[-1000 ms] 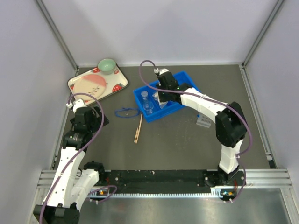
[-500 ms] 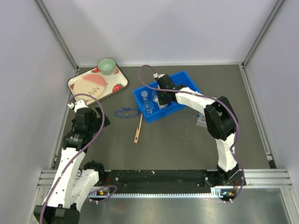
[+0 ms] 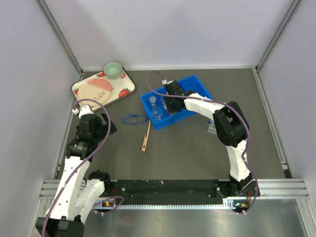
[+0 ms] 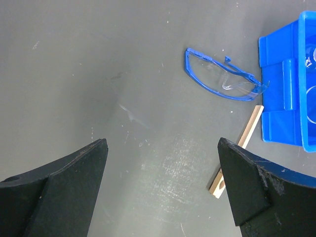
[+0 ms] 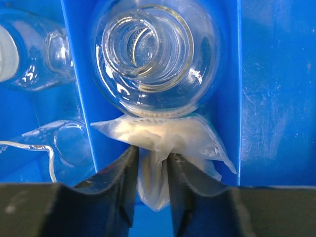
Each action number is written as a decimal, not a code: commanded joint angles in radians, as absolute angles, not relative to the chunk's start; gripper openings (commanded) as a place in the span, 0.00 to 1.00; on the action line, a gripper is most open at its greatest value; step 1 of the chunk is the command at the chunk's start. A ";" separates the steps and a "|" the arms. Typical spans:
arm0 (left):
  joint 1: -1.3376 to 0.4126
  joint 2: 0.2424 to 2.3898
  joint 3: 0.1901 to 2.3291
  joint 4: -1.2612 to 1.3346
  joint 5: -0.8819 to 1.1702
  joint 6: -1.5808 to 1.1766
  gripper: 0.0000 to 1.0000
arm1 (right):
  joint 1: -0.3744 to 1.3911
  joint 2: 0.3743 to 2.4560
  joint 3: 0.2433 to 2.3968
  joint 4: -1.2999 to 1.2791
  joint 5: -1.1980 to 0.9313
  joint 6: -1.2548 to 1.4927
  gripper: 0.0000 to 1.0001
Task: Organize the chemistry lab equipment
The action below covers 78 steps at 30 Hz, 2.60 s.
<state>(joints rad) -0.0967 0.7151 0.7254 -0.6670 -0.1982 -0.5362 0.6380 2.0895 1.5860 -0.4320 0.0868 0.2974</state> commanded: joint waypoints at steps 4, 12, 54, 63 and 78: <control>-0.091 0.701 0.723 -0.615 -0.192 -0.526 0.98 | 0.630 2.008 1.598 -0.408 0.087 0.293 0.46; -0.091 0.696 0.719 -0.614 -0.190 -0.525 0.98 | 0.661 1.875 1.623 -0.468 0.146 0.250 0.56; -0.091 0.632 0.719 -0.653 -0.135 -0.494 0.98 | 1.114 2.022 1.519 -0.431 0.265 0.784 0.66; -0.092 0.618 0.710 -0.650 -0.110 -0.492 0.98 | 1.138 2.126 1.612 -0.503 0.324 0.813 0.65; -0.092 0.612 0.710 -0.652 -0.095 -0.499 0.98 | 1.172 2.160 1.594 -0.580 0.405 0.811 0.06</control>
